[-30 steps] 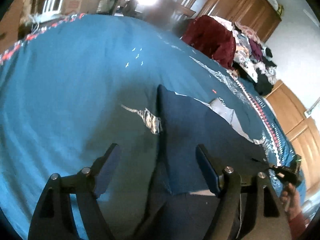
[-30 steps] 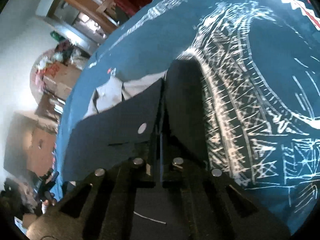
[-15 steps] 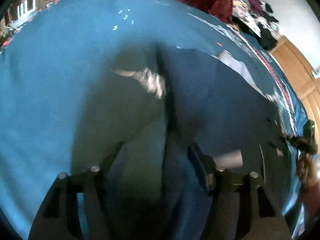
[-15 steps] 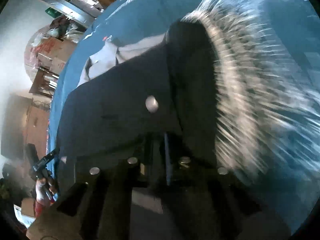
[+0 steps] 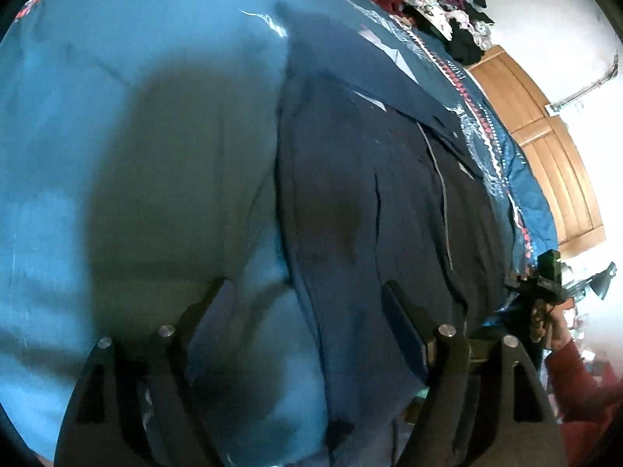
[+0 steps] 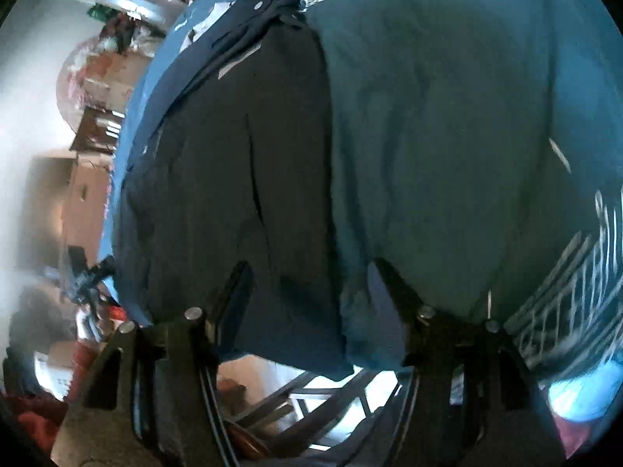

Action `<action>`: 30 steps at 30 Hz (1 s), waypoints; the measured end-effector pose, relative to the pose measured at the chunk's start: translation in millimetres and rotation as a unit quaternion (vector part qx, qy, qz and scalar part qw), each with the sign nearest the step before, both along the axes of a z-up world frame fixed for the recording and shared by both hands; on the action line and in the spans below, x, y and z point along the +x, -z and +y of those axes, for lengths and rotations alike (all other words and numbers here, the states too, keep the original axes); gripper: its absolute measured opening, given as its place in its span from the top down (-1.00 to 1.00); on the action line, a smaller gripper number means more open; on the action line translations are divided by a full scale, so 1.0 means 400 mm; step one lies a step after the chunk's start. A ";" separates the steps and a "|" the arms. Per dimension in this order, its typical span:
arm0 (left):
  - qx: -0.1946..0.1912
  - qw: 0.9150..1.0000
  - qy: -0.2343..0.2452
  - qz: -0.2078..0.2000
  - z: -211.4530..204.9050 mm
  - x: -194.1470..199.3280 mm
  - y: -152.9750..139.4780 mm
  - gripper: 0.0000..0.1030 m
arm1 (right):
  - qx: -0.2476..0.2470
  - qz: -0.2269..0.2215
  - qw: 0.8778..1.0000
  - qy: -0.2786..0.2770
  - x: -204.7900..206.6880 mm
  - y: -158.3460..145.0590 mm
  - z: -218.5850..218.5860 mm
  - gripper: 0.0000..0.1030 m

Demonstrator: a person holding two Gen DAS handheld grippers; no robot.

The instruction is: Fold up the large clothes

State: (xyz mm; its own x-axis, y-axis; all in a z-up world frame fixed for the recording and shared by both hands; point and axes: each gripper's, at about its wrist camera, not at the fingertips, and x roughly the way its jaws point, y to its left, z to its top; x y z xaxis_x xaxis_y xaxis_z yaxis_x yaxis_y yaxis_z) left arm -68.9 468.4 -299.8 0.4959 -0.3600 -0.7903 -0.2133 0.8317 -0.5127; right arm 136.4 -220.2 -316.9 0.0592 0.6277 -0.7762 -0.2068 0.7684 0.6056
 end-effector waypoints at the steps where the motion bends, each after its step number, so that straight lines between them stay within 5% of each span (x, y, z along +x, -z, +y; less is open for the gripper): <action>1: -0.001 1.000 -0.001 -0.002 0.000 -0.009 -0.002 -0.55 | -0.001 -0.001 1.000 -0.003 -0.006 0.005 -0.001 -0.16; 8: -0.013 1.000 0.011 0.002 -0.016 -0.048 -0.007 -0.57 | 0.006 0.007 0.998 -0.056 -0.070 0.022 0.065 -0.18; 17: 0.008 0.998 0.066 0.010 -0.121 -0.059 0.005 -0.55 | 0.013 0.006 0.998 -0.059 -0.074 0.013 0.068 -0.18; 22: -0.007 0.997 0.081 0.005 -0.155 -0.050 0.019 0.03 | 0.024 0.006 0.999 -0.047 -0.075 0.024 0.060 -0.04; 27: -0.039 0.996 0.079 -0.007 -0.167 -0.031 0.025 0.08 | 0.087 0.039 0.995 -0.013 -0.056 0.058 0.034 0.29; 30: -0.028 0.997 0.073 -0.001 -0.160 -0.040 0.035 0.12 | 0.067 0.029 0.997 -0.013 -0.066 0.049 0.024 0.31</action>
